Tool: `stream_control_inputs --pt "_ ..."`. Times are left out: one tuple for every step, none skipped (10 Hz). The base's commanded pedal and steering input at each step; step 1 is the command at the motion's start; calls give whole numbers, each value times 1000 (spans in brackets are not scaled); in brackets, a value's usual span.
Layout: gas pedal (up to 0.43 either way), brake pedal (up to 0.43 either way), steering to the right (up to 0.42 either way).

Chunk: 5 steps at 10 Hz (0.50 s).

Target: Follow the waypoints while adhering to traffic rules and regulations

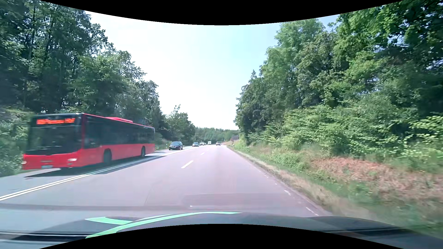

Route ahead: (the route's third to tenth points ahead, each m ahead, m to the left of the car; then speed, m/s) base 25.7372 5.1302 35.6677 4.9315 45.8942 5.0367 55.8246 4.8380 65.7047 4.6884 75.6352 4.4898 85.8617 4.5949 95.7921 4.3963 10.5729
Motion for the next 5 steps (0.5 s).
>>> stream_control_inputs --pt "0 0 1" --pt "0 0 3" --pt "0 0 4" --pt "0 0 4" --pt "0 0 4"
